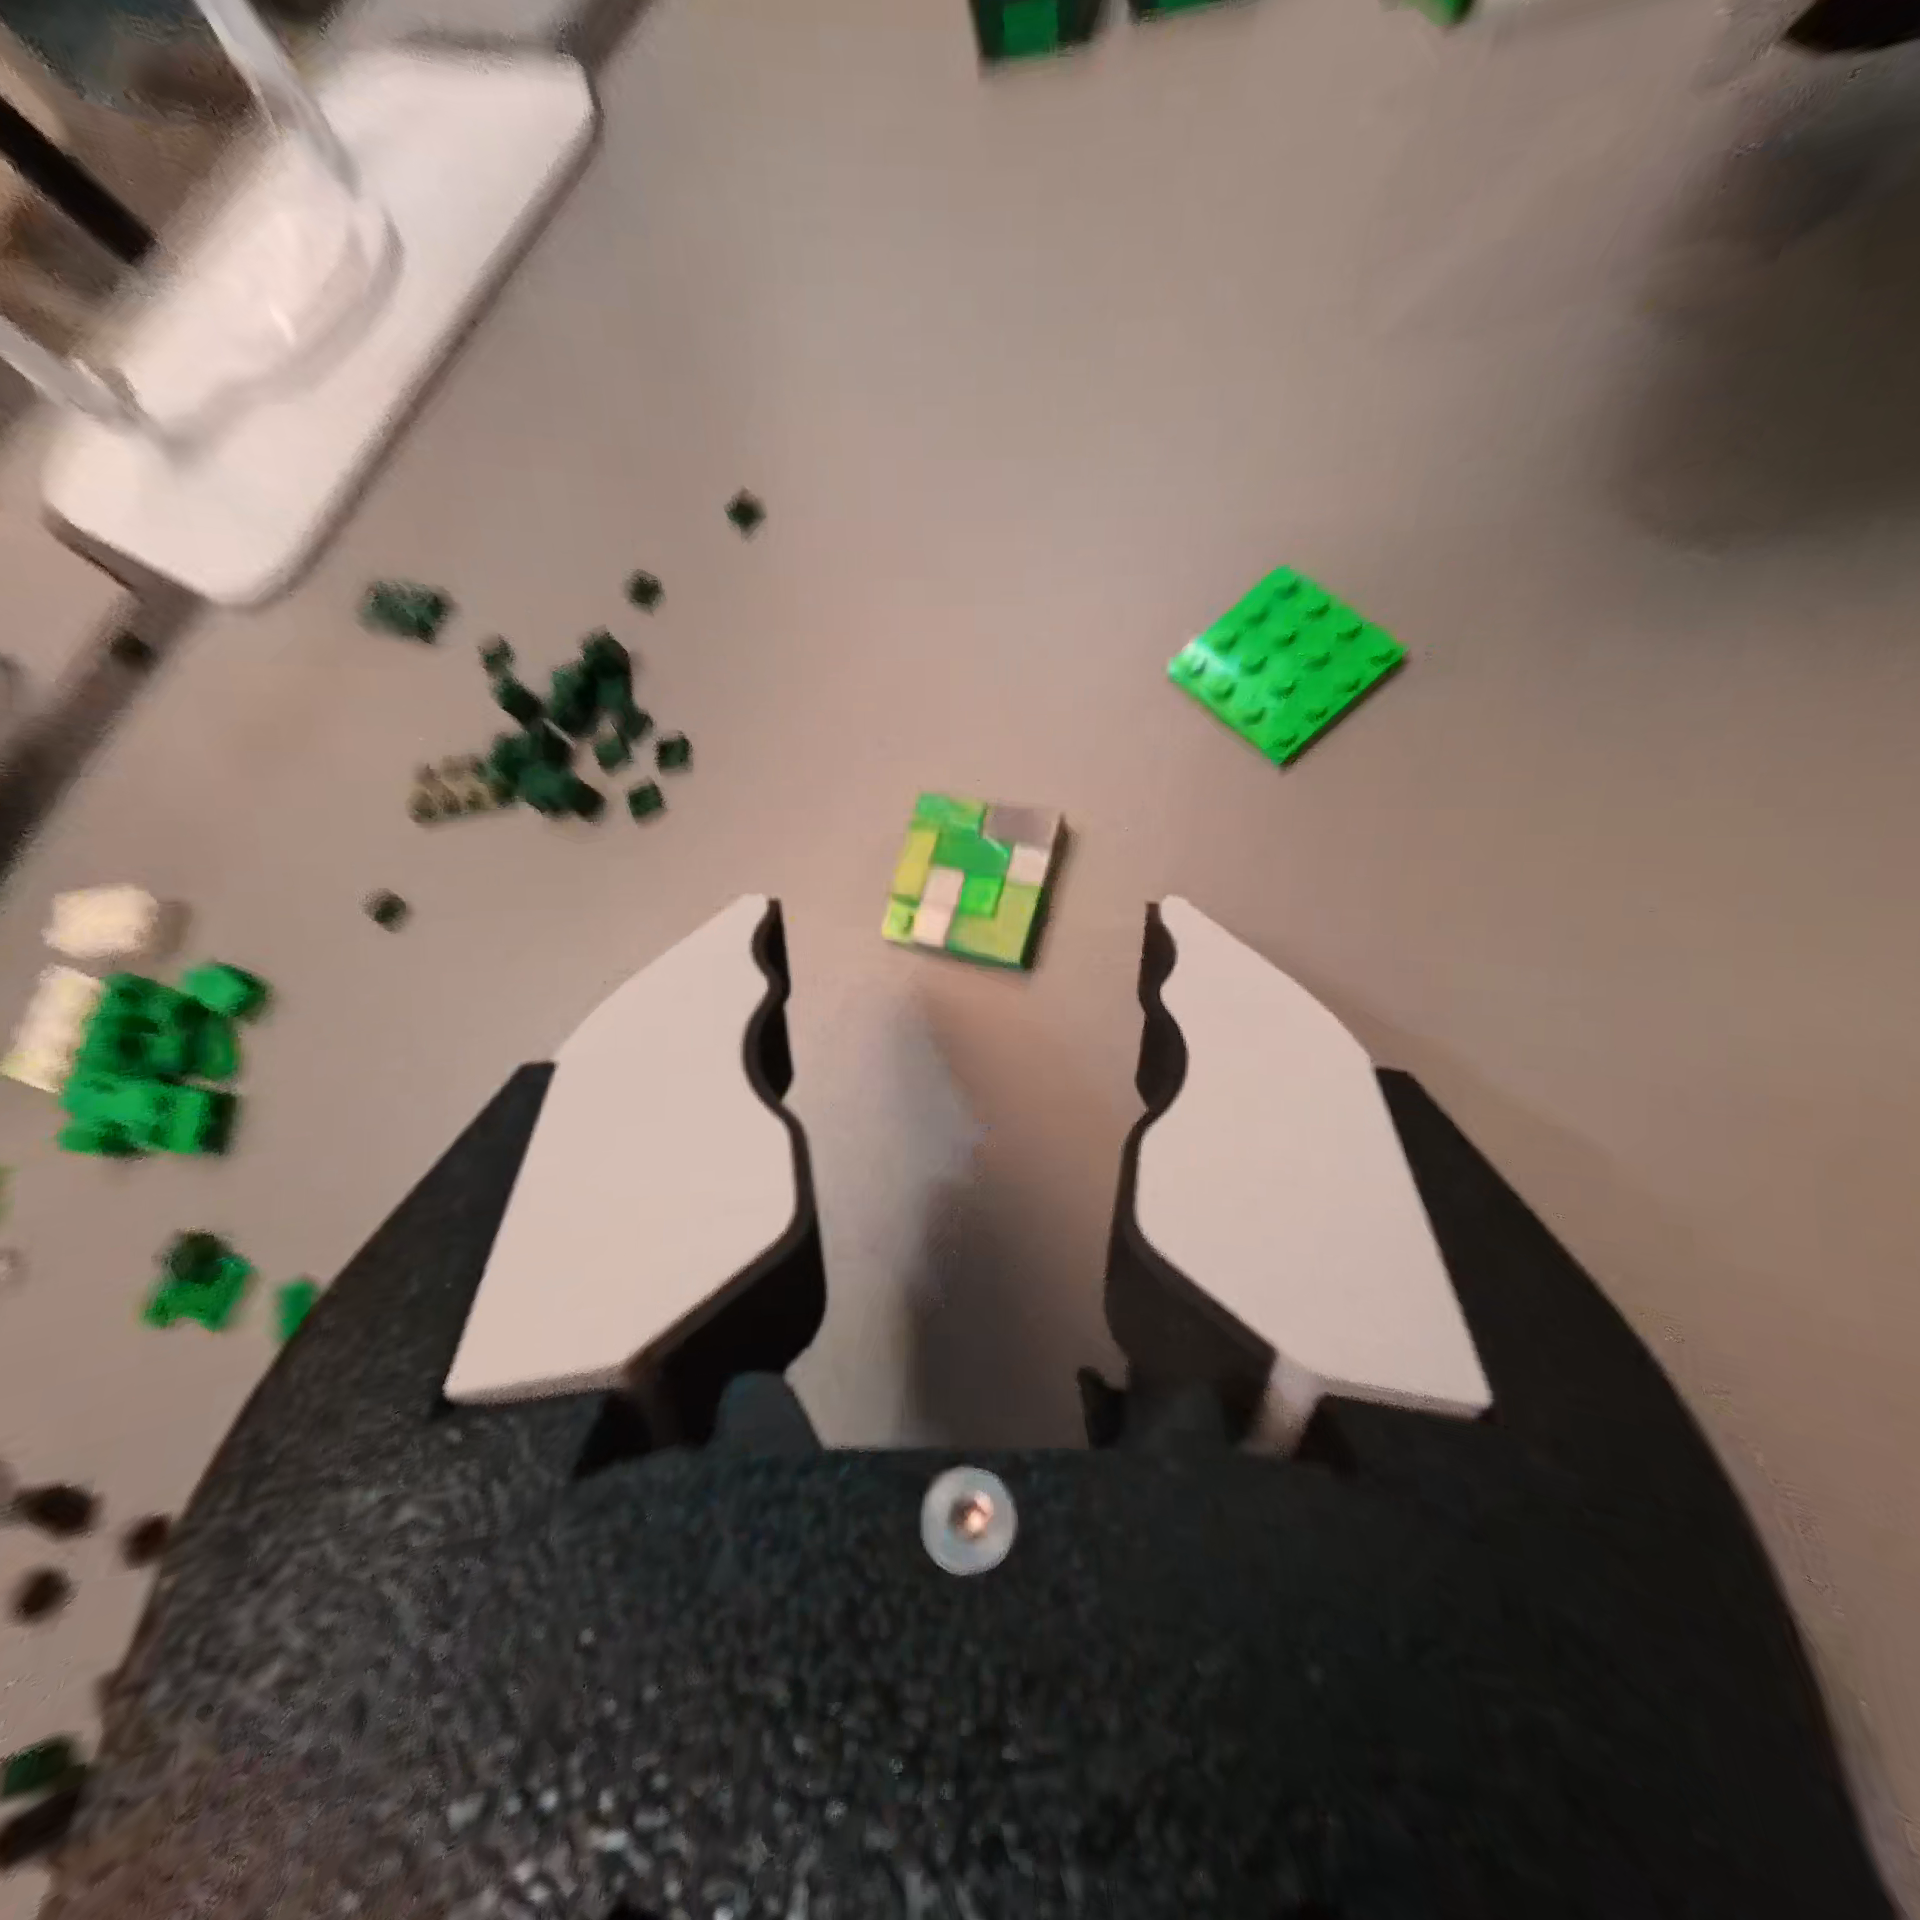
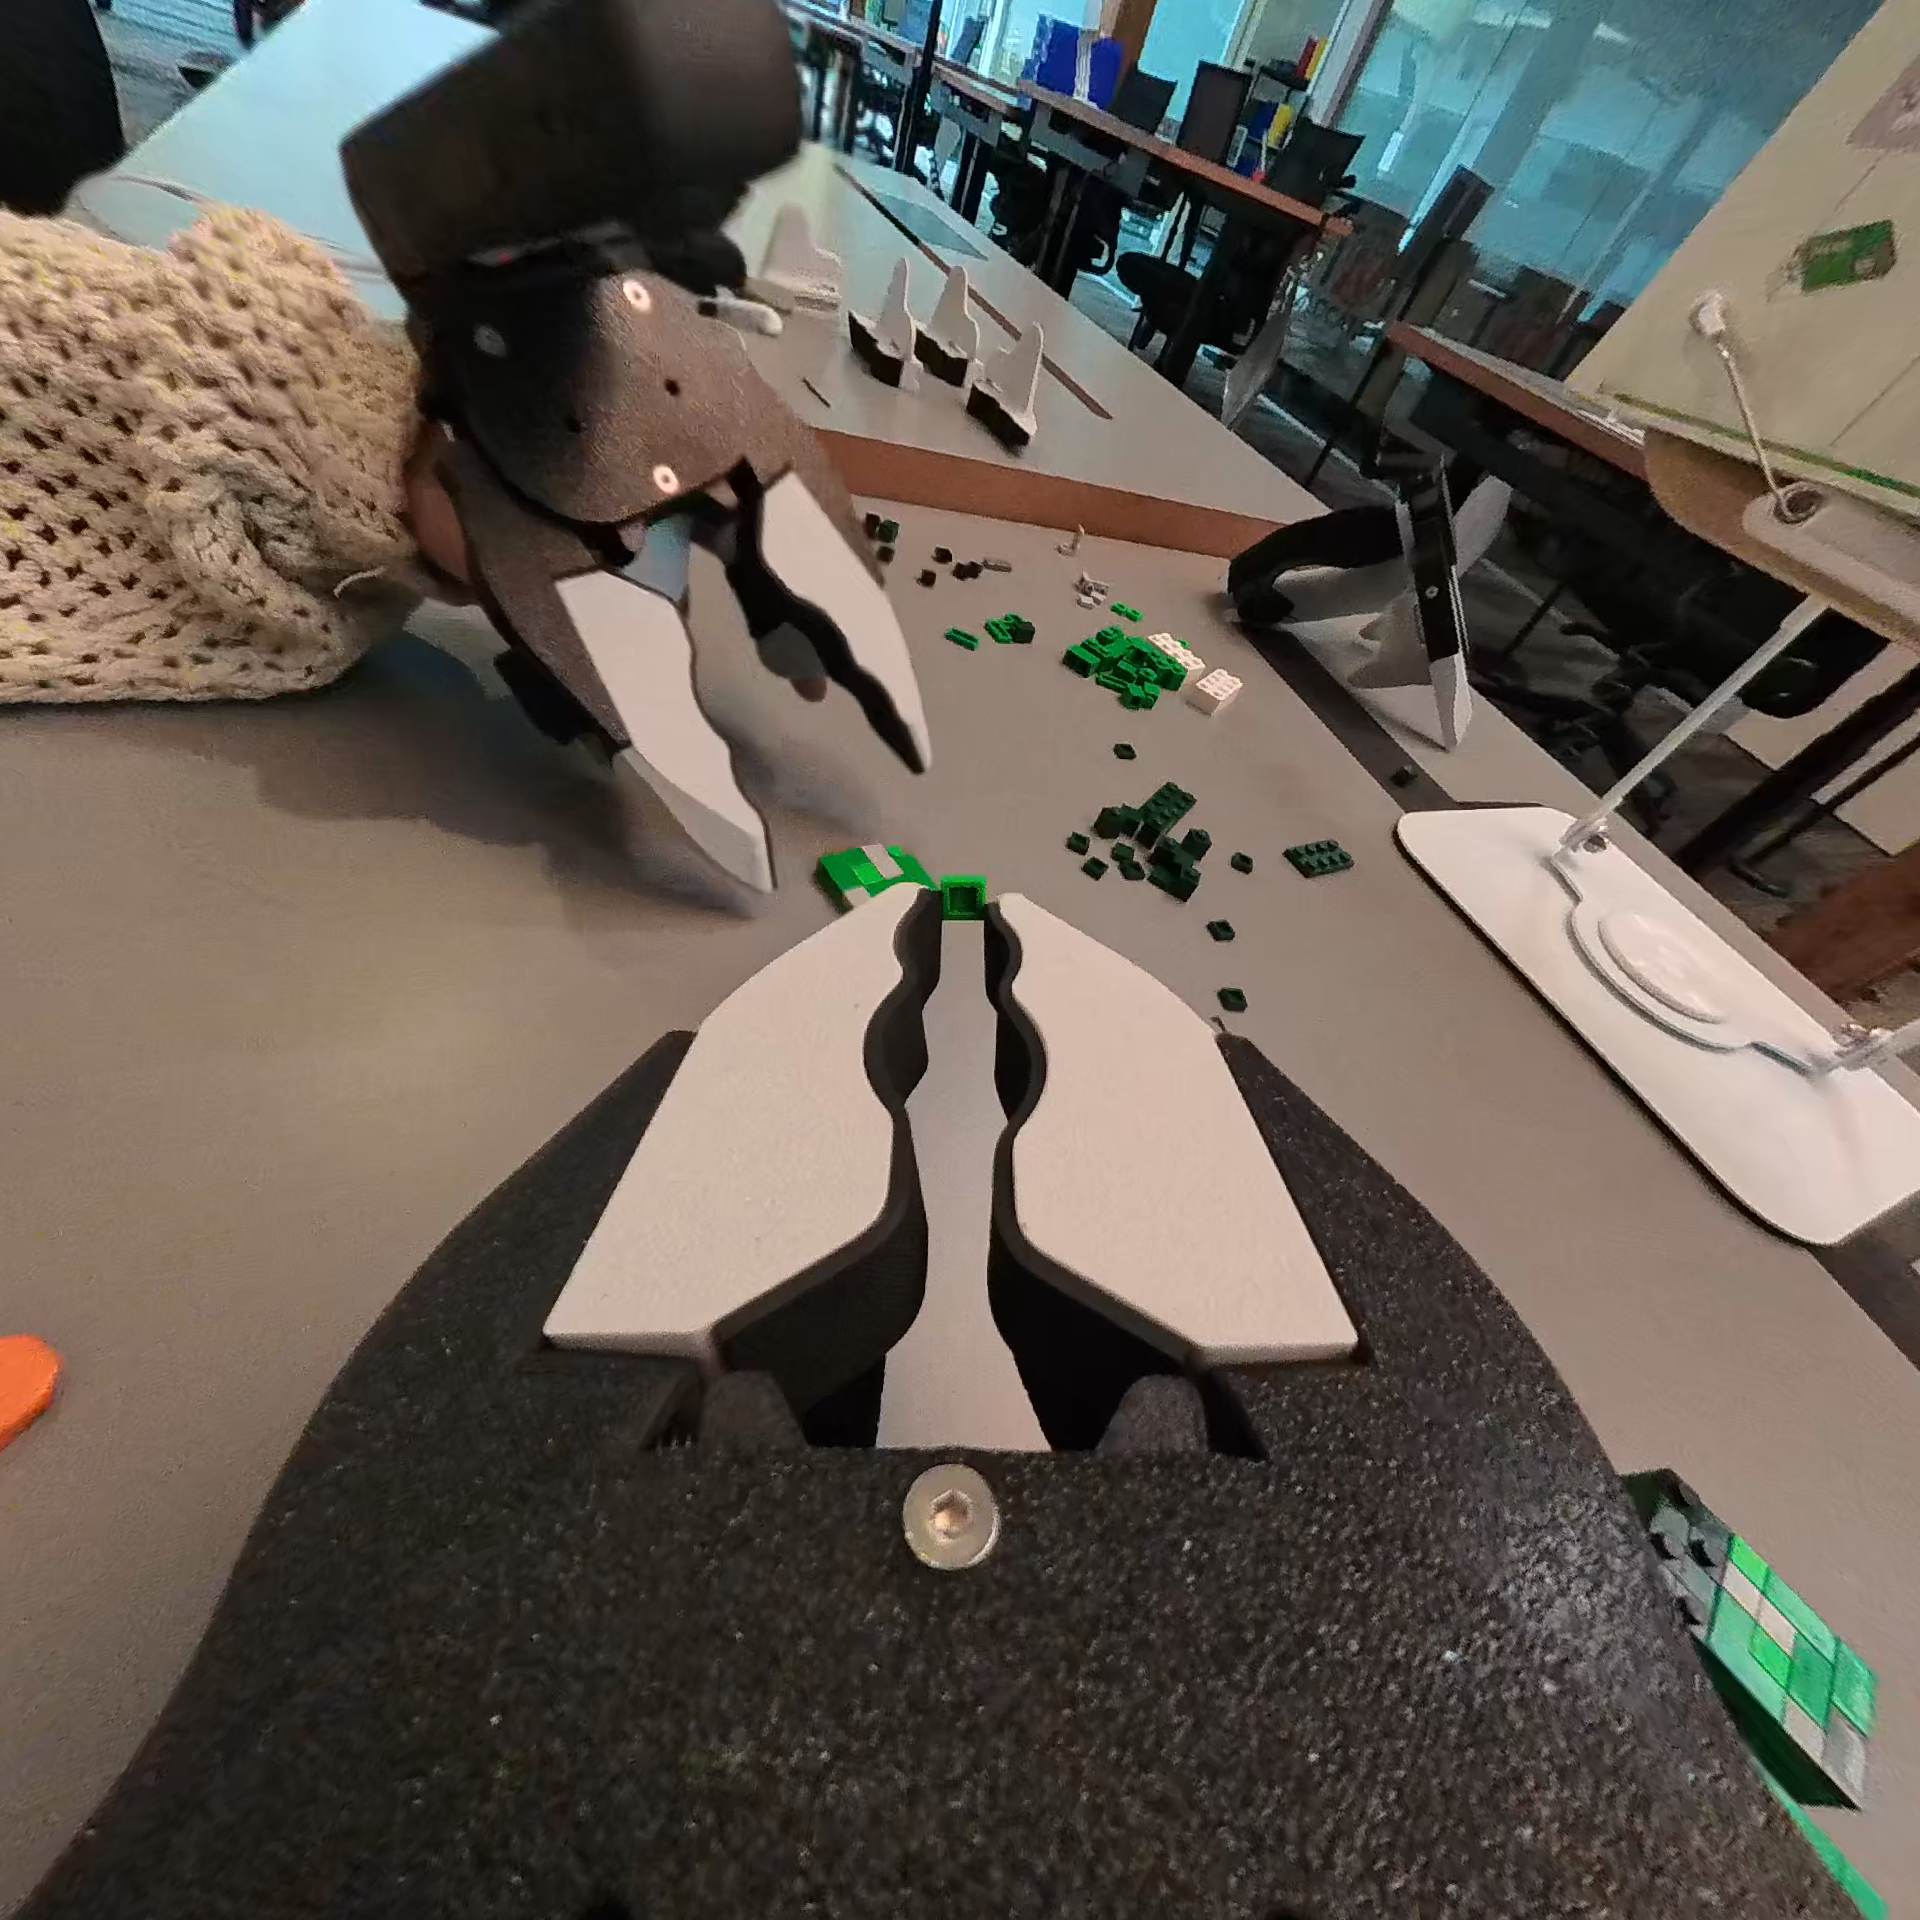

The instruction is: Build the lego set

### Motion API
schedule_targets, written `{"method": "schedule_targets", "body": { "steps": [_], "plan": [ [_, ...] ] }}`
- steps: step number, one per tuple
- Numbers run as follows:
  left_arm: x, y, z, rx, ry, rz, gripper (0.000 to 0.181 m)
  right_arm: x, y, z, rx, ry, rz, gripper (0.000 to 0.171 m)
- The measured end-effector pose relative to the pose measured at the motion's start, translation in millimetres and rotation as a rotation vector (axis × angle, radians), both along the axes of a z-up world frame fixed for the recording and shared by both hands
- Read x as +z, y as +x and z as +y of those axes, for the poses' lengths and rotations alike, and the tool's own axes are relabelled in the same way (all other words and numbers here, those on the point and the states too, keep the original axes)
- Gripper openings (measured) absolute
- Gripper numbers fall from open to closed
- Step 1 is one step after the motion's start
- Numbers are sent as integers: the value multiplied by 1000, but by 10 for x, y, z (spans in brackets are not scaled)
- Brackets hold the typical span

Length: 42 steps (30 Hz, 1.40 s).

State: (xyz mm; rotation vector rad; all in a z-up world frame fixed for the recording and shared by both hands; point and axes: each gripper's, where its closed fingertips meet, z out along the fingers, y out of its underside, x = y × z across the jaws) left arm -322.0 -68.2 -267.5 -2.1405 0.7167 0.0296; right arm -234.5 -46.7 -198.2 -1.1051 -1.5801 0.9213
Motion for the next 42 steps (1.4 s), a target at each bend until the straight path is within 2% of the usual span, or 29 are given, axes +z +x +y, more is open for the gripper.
{"method": "schedule_targets", "body": {
  "steps": [5,9,14,24,28,33,38,42],
  "plan": [
    [623,458,-22,-239,402,186,49,50,46,-194,116,-74,-21,7],
    [856,829,-43,-398,598,343,44,74,89,-331,205,-124,-27,7],
    [847,1051,-83,-531,649,445,36,67,162,-423,284,-189,-60,7],
    [731,1158,-210,-696,705,685,20,23,253,-545,382,-281,-124,7],
    [672,1176,-246,-740,711,742,5,-48,269,-595,407,-276,-170,7],
    [645,1129,-216,-671,624,615,3,-54,244,-564,387,-276,-160,7],
    [662,1090,-150,-518,495,327,2,-13,204,-485,336,-223,-107,7],
    [703,990,-56,-361,384,78,2,136,165,-390,269,-135,14,12]
  ]
}}
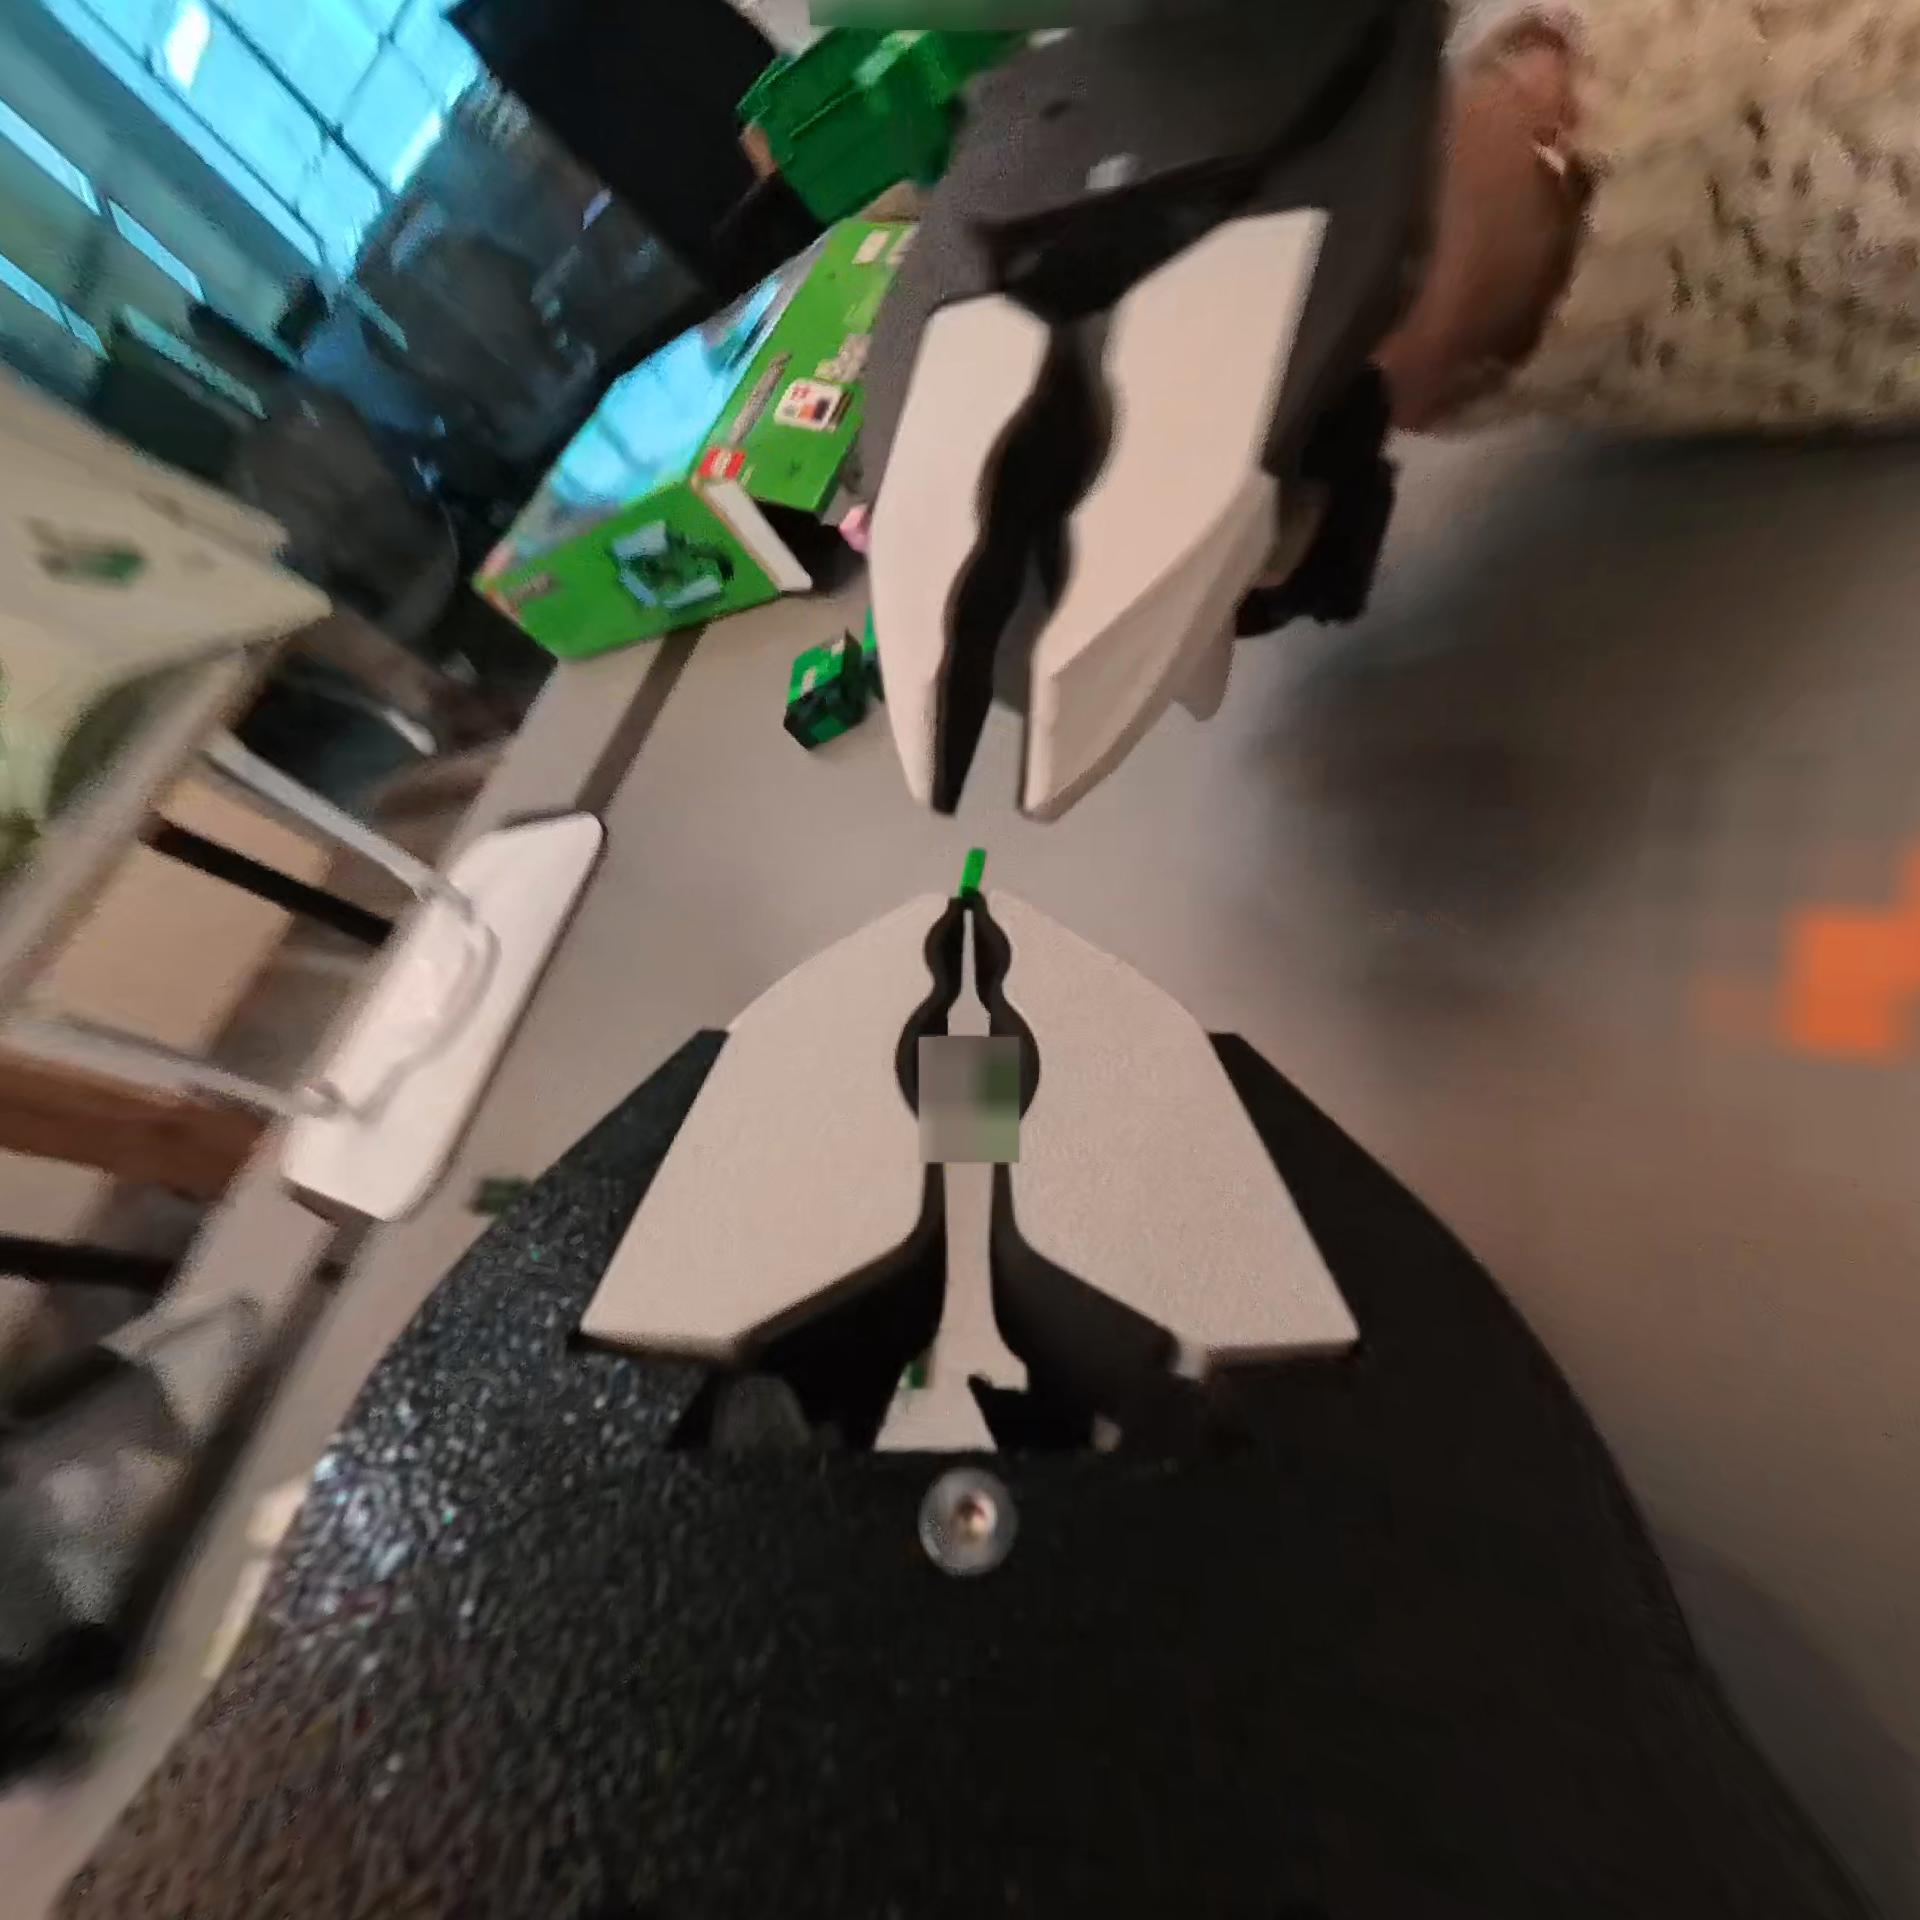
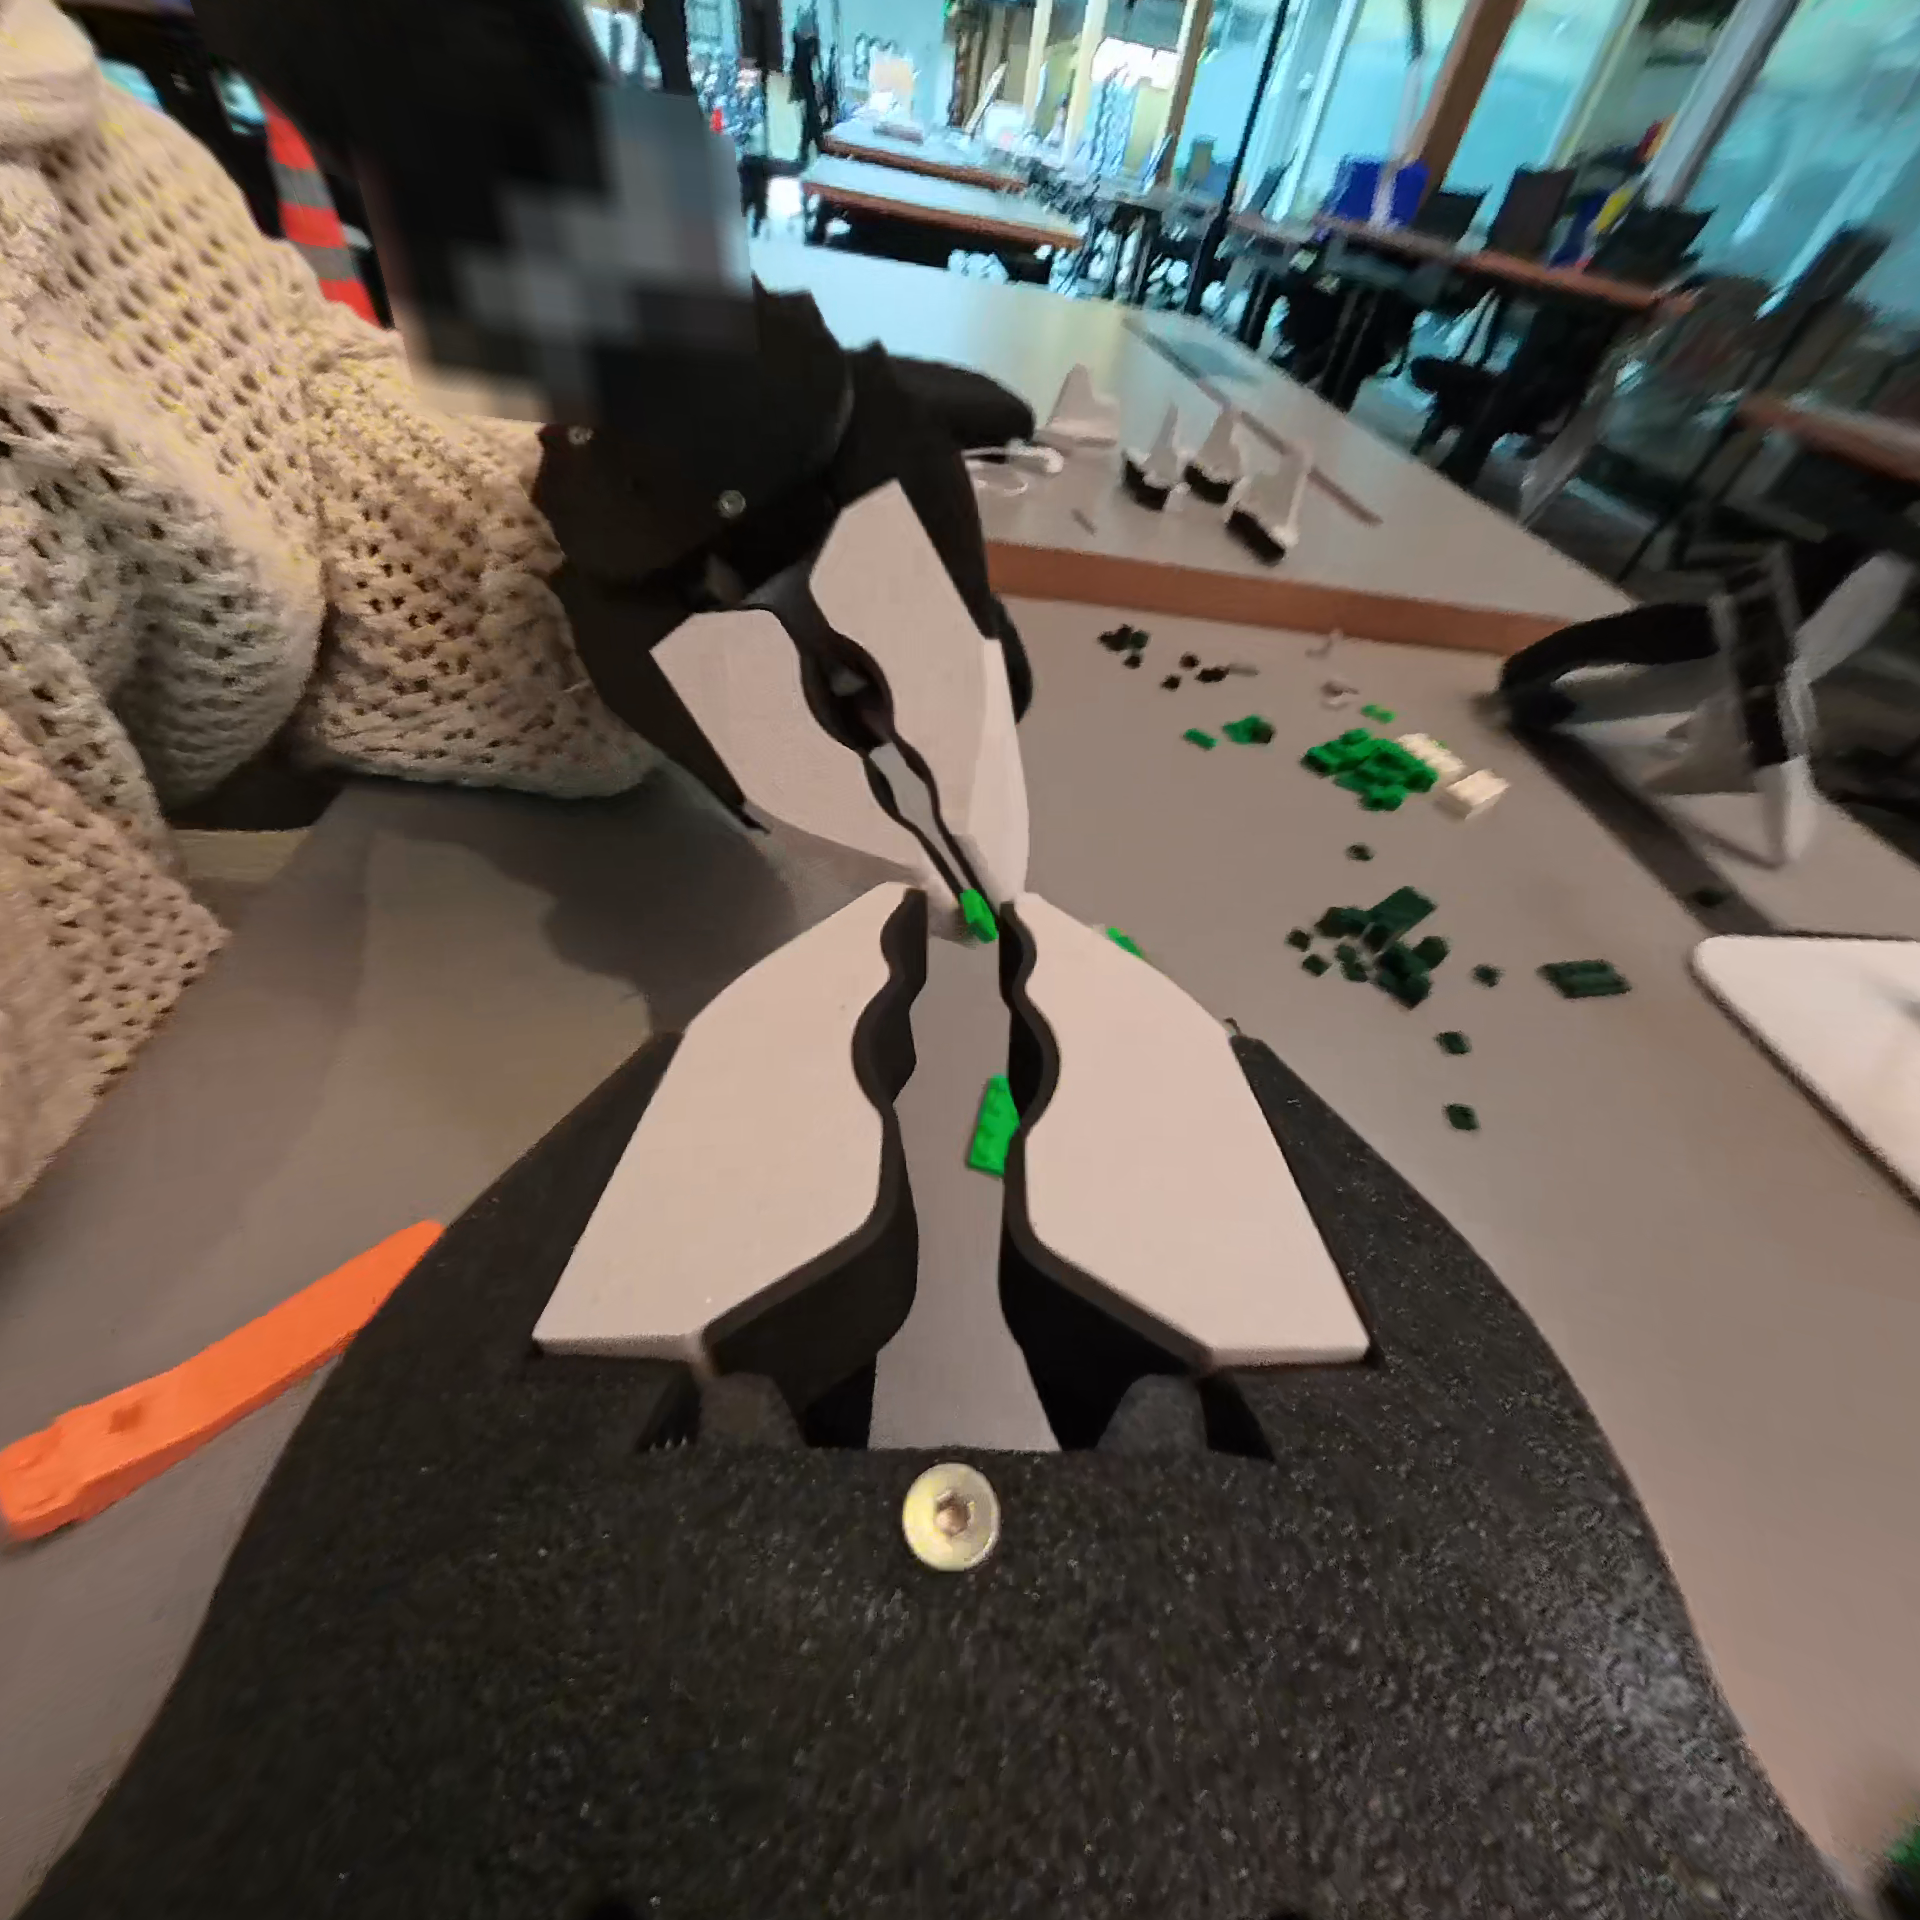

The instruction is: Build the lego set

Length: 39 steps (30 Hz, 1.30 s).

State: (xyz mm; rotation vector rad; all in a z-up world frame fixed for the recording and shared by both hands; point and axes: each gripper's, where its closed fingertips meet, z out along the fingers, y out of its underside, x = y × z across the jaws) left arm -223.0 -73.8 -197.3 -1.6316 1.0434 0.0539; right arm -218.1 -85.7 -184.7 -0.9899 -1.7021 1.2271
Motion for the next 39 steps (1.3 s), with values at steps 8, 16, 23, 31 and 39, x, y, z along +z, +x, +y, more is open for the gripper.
{"method": "schedule_targets", "body": {
  "steps": [8,16,23,31,39],
  "plan": [
    [16,41,-87,19,-658,-697,2,59,-12,56,-135,538,142,22],
    [2,171,-281,-115,-982,-932,2,-1,17,-122,-20,536,143,19],
    [-12,206,-371,-172,-1085,-977,2,-105,56,-247,72,525,80,15],
    [-38,235,-460,-206,-1147,-986,2,-142,72,-302,100,548,63,11],
    [-84,275,-509,-217,-1180,-959,2,-200,89,-344,137,518,30,8]
  ]
}}
